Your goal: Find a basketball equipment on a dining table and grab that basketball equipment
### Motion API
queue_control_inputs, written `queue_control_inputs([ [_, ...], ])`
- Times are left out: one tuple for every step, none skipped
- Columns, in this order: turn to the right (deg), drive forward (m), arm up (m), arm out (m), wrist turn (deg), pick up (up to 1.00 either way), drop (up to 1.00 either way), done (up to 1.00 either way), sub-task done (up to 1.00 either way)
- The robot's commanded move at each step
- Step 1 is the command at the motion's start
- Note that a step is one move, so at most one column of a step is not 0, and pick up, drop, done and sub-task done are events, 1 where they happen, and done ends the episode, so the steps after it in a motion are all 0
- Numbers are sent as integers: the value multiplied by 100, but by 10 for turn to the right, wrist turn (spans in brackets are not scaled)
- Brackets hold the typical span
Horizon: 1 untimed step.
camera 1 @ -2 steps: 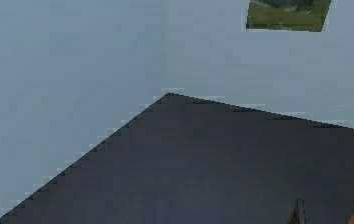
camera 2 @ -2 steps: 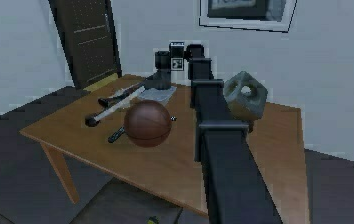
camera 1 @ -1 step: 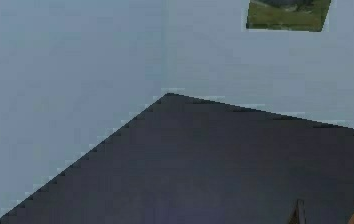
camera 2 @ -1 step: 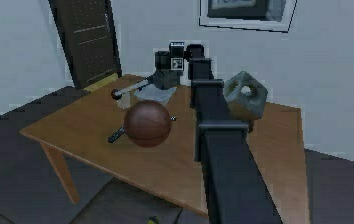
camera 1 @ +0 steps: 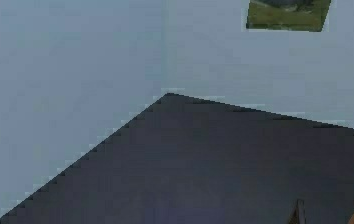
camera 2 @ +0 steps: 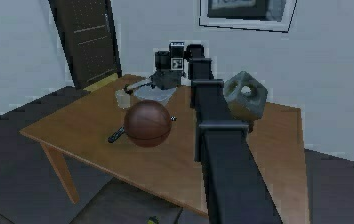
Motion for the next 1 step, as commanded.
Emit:
queue_control_inputs([
  [0,0,-22,0,0,0,0,0,0],
])
